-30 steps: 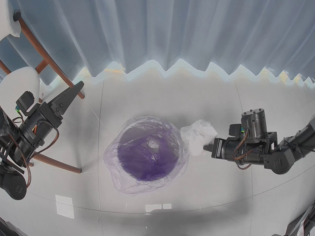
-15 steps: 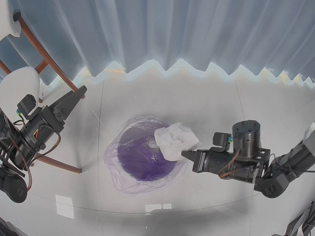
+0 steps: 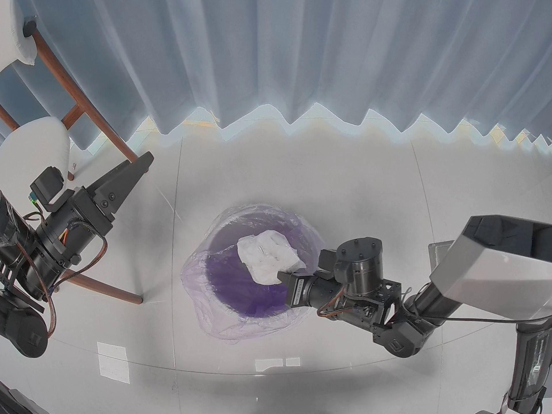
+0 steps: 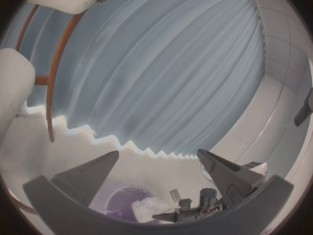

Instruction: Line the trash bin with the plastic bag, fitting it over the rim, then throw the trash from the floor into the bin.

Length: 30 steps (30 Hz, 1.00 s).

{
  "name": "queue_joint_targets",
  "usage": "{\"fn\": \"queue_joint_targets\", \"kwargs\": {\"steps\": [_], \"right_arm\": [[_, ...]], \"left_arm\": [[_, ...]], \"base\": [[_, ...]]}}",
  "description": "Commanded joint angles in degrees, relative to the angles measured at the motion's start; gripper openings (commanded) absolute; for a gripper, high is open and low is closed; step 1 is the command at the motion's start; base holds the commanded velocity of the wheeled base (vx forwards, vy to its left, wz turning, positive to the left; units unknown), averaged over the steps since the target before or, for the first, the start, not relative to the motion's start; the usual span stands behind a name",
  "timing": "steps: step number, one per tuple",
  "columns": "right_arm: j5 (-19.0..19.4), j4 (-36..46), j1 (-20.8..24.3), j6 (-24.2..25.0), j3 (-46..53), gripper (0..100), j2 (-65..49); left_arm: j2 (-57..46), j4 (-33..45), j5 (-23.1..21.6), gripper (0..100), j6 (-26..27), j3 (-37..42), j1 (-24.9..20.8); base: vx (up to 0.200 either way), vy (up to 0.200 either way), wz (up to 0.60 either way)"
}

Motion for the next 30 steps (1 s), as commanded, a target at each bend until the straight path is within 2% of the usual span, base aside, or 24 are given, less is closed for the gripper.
{"fn": "queue_joint_targets", "kwargs": {"steps": [1,9,10,27,30], "right_arm": [[-0.05,0.26,0.19,0.27,-3.97,0,6.44],[-0.05,0.09,0.19,0.27,-4.94,0,7.67],[-0.05,0.17,0.19,0.27,-4.94,100,7.67],[-0.05,-0.79,0.28,1.77,-4.24,100,2.39],[-0.05,-0.18,0.28,1.77,-2.21,100,-6.13]], "left_arm": [[0.05,-0.01,-0.01,100,-0.01,0.12,-0.03],[0.23,-0.01,0.08,100,0.52,0.12,0.05],[0.32,-0.01,0.08,100,0.78,0.12,0.05],[0.14,0.08,0.08,100,1.40,0.12,0.05],[0.05,-0.01,0.08,100,1.40,0.21,-0.03]], "base": [[0.000,0.000,0.00],[0.000,0.000,0.00],[0.000,0.000,0.00],[0.000,0.000,0.00],[0.000,0.000,0.00]]}}
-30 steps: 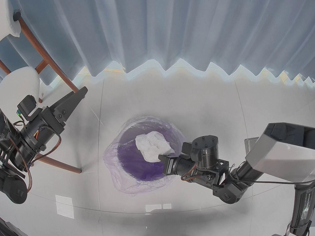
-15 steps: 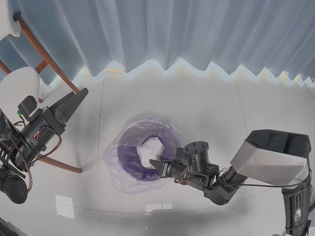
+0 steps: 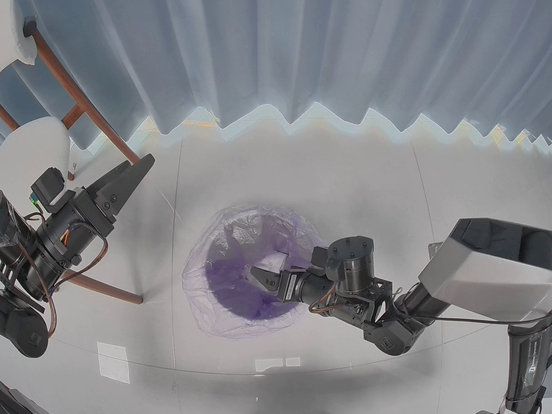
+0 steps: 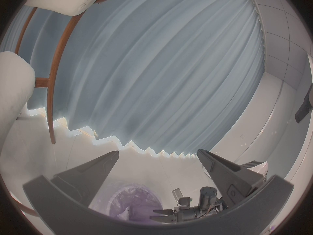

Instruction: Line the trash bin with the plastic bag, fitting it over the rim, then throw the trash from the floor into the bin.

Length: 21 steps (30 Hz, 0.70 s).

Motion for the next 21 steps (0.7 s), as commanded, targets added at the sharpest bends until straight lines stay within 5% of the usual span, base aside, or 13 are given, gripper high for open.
{"fn": "queue_joint_targets", "kwargs": {"steps": [1,5,11,21], "right_arm": [[0.00,0.66,-0.06,-0.01,2.71,100,-10.86],[-0.53,2.24,-0.41,-0.36,9.56,100,-22.38],[-7.56,4.00,-2.00,-1.24,22.92,100,-36.79],[-13.71,8.21,-8.59,-11.61,41.20,100,-67.64]], "left_arm": [[-0.13,-0.03,-0.01,100,0.00,0.10,-0.10],[-0.22,-0.12,-0.01,100,0.17,0.10,-0.01],[-0.31,-0.12,-0.01,100,0.35,0.27,-0.45],[-10.50,0.23,-0.10,100,0.08,-3.15,-0.97]], "base": [[0.000,0.000,0.00],[0.000,0.000,0.00],[0.000,0.000,0.00],[0.000,0.000,0.00]]}}
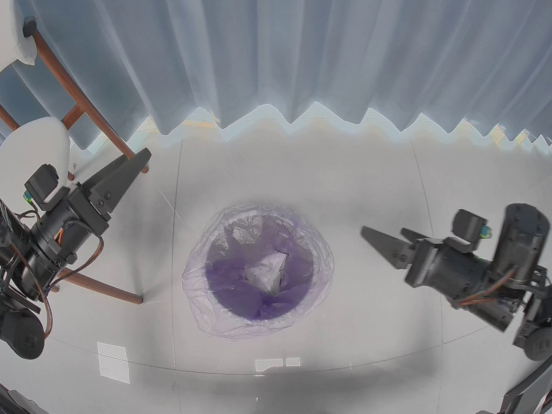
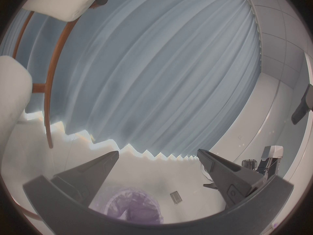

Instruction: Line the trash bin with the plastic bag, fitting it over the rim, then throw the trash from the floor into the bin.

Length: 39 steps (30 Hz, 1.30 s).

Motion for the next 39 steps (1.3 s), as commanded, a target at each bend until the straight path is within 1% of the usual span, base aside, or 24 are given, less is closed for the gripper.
{"fn": "queue_joint_targets", "kwargs": {"steps": [1,3,4,6,8,10,12,14,15,17,20,26,30,32,34,35,36,39], "right_arm": [[-5.73,5.96,-6.78,-7.88,13.27,100,-28.08],[-5.73,11.67,-9.69,-8.85,14.23,100,-34.40],[-5.73,14.75,-10.56,-9.03,14.32,100,-37.48],[-5.73,20.90,-11.79,-9.47,14.23,100,-43.28],[-5.73,27.31,-13.03,-10.61,13.97,100,-48.47],[-5.73,32.68,-13.90,-12.45,13.97,100,-52.68],[-5.82,36.72,-14.26,-14.56,14.15,100,-55.67],[-5.90,38.74,-14.96,-15.97,14.50,100,-57.78],[-5.90,38.74,-14.96,-15.97,14.50,100,-57.78],[-5.90,38.92,-17.95,-16.50,16.08,100,-60.51],[-5.73,39.27,-20.94,-16.50,18.54,100,-63.50],[-5.82,39.36,-22.52,-17.11,24.34,100,-69.65],[-5.73,39.36,-22.87,-19.40,26.10,100,-72.11],[-5.73,42.78,-22.87,-20.89,26.36,100,-75.10],[-5.64,46.91,-22.87,-21.60,26.36,100,-77.82],[-5.55,47.62,-22.87,-21.68,26.36,100,-78.26],[-5.20,51.75,-22.87,-22.30,26.19,100,-80.99],[-3.18,52.98,-23.40,-22.56,25.66,100,-83.09]], "left_arm": [[-9.94,0.61,-0.06,100,-0.07,-3.64,-0.32],[-12.75,2.45,-0.06,100,0.45,-4.17,-0.32],[-14.16,3.86,-0.06,100,1.60,-4.08,0.21],[-16.53,7.37,0.64,100,4.06,-4.17,1.18],[-19.96,10.54,1.61,100,5.38,-3.91,2.85],[-23.65,13.88,2.31,100,5.64,-3.20,3.81],[-27.52,18.97,2.93,100,5.73,-2.41,4.69],[-31.74,24.42,3.63,100,5.73,-1.53,6.01],[-31.74,24.42,3.63,100,5.73,-1.53,6.01],[-37.80,33.04,4.07,100,5.73,-0.30,8.74],[-44.04,39.89,3.98,100,5.64,1.81,11.20],[-56.08,50.26,4.07,100,5.73,9.01,11.64],[-62.50,54.92,3.90,100,5.73,11.47,11.55],[-67.16,58.00,3.54,100,6.17,12.97,11.72],[-70.32,60.46,3.72,100,7.40,14.20,11.81],[-70.85,60.90,3.81,100,7.66,14.46,11.81],[-74.19,63.80,4.16,100,8.98,15.78,11.90],[-81.48,70.48,4.07,100,10.74,17.01,12.25]], "base": [[0.000,0.000,0.00],[0.000,0.000,0.00],[0.000,0.000,0.00],[0.000,0.000,0.00],[0.000,0.000,0.00],[0.000,0.000,0.00],[0.000,0.000,0.00],[0.000,0.000,0.00],[0.000,0.000,0.00],[0.000,0.000,0.00],[0.000,0.000,0.00],[0.000,0.000,0.00],[0.000,0.000,0.00],[0.000,0.000,0.00],[0.000,0.000,0.00],[0.000,0.000,0.00],[0.000,0.000,0.00],[0.000,0.000,0.00]]}}
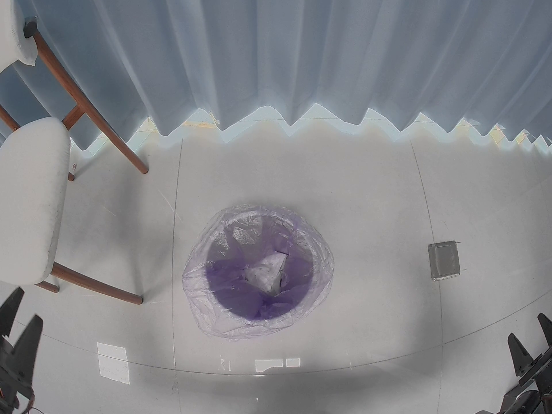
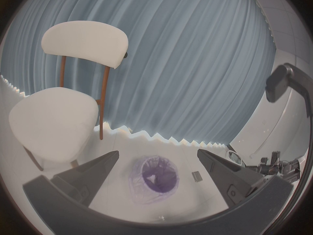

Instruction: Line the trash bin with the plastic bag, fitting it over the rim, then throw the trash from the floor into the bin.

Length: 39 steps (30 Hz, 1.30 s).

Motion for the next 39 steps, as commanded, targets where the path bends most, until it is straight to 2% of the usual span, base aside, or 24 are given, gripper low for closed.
{"fn": "queue_joint_targets", "kwargs": {"steps": [1,3,6,7,8,9,10,11,13,15,16,17,18,20,22,25,27,28,29,32,33,34,39], "right_arm": [[2.14,4.23,-0.99,-1.44,0.39,100,-8.56],[5.22,3.96,-1.78,-1.35,0.48,100,-9.88],[8.29,4.05,-0.55,-1.61,0.48,100,-12.61],[9.00,4.14,-0.29,-1.79,0.39,100,-13.49],[12.86,4.32,0.59,-2.93,0.39,100,-14.63],[14.62,4.32,0.77,-3.11,0.39,100,-14.63],[14.62,4.32,0.77,-3.11,0.39,100,-14.63],[18.84,4.23,0.68,-2.49,0.30,100,-14.63],[18.93,4.32,0.68,-1.79,0.30,100,-14.63],[17.43,4.32,0.68,-1.35,0.21,100,-14.63],[15.76,4.40,0.59,-1.26,0.21,100,-14.63],[15.76,4.40,0.59,-1.26,0.21,100,-14.63],[11.19,4.93,0.68,-1.26,-0.05,100,-14.63],[7.06,6.25,0.59,-1.44,0.04,100,-14.63],[7.33,6.51,0.50,-0.91,-0.05,100,-14.63],[7.24,6.51,0.50,-0.47,-0.05,100,-14.63],[7.33,6.34,0.59,-0.73,-0.05,100,-14.63],[7.33,6.34,0.59,-0.82,-0.05,100,-14.63],[7.33,6.34,0.59,-0.82,-0.05,100,-14.63],[7.94,6.34,2.08,-1.44,0.04,100,-14.63],[7.94,6.34,2.08,-1.44,0.04,100,-14.63],[8.29,6.34,3.40,-1.61,0.13,100,-14.63],[8.29,6.51,1.29,-1.61,0.04,100,-14.63]], "left_arm": [[-15.54,8.87,0.17,100,2.87,4.12,0.91],[-20.37,15.37,0.26,100,7.00,4.91,0.47],[-20.72,18.09,2.89,100,15.35,7.63,0.38],[-20.72,18.97,3.42,100,15.96,7.63,0.38],[-20.64,22.84,5.88,100,18.34,7.63,0.38],[-20.64,23.54,6.67,100,18.16,7.63,0.38],[-20.64,23.54,6.67,100,18.16,7.63,0.38],[-20.64,23.46,8.87,100,17.37,7.63,0.38],[-20.64,23.28,10.10,100,17.28,7.63,0.38],[-20.64,23.19,17.84,100,17.11,7.63,0.38],[-20.72,23.19,20.12,100,17.11,7.63,0.38],[-20.72,23.19,20.12,100,17.11,7.63,0.38],[-20.72,23.19,23.73,100,17.02,7.63,0.38],[-20.72,23.19,24.52,100,16.58,7.63,0.38],[-20.72,23.28,24.60,100,16.67,7.63,0.38],[-20.72,23.46,28.12,100,16.58,7.63,0.38],[-20.72,23.90,36.73,100,17.19,7.54,0.38],[-20.72,23.98,37.35,100,17.28,7.54,0.29],[-20.72,24.25,36.56,100,17.55,7.54,0.29],[-20.72,24.16,27.42,100,15.70,7.63,0.29],[-20.72,24.16,27.42,100,15.70,7.63,0.29],[-20.72,24.33,22.58,100,16.32,7.63,0.29],[-20.72,24.86,21.97,100,17.02,7.63,0.29]], "base": [[0.000,0.000,0.00],[0.000,0.000,0.00],[0.000,0.000,0.00],[0.000,0.000,0.00],[0.000,0.000,0.00],[0.000,0.000,0.00],[0.000,0.000,0.00],[0.000,0.000,0.00],[0.000,0.000,0.00],[0.000,0.000,0.00],[0.000,0.000,0.00],[0.000,0.000,0.00],[0.000,0.000,0.00],[0.000,0.000,0.00],[0.000,0.000,0.00],[0.000,0.000,0.00],[0.000,0.000,0.00],[0.000,0.000,0.00],[0.000,0.000,0.00],[0.000,0.000,0.00],[0.000,0.000,0.00],[0.000,0.000,0.00],[0.000,0.000,0.00]]}}
